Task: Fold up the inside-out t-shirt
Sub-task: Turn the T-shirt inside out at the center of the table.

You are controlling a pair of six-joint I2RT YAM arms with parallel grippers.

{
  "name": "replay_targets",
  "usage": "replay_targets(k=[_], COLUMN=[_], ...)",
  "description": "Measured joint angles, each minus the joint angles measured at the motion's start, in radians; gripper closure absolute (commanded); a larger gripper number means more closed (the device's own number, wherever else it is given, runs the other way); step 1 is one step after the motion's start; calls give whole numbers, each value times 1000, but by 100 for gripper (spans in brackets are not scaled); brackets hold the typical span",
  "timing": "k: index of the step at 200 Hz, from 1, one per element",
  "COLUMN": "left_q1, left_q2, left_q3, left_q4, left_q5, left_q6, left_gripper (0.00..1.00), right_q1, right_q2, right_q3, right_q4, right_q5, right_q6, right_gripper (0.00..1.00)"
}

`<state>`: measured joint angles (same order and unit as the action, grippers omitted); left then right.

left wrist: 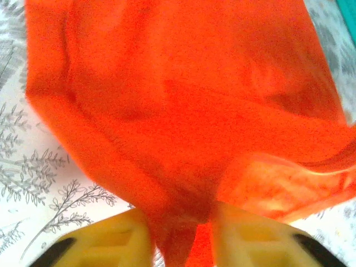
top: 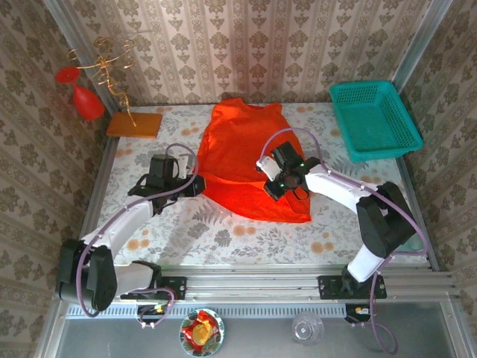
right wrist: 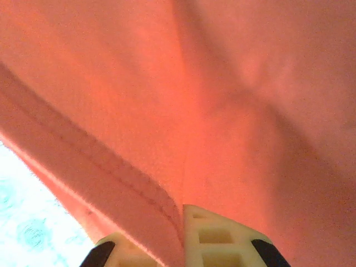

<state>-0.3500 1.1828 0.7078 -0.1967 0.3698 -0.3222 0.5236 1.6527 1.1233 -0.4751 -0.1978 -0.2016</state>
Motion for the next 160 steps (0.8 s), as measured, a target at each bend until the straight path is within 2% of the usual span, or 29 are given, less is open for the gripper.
replay_targets(k=[19, 57, 98, 124, 160], left_q1=[-63, -224, -371, -423, -469], left_q2=[-67, -103, 24, 100, 192], left_q3=[4, 77, 117, 69, 32], left_q4=[-1, 24, 126, 255, 395], left_q5=[-14, -6, -18, -100, -229], left_q6=[68, 245, 389, 420, 436], left_gripper=[35, 27, 20, 14, 13], right_q1=[-3, -20, -25, -25, -26], right_q2=[-10, -35, -37, -37, -36], right_q3=[41, 150, 212, 235, 240], right_q4=[-65, -172, -227, -243, -251], right_q5=[-39, -138, -230, -264, -290], right_q6=[-13, -8, 61, 112, 154], right_gripper=[100, 100, 100, 100, 100])
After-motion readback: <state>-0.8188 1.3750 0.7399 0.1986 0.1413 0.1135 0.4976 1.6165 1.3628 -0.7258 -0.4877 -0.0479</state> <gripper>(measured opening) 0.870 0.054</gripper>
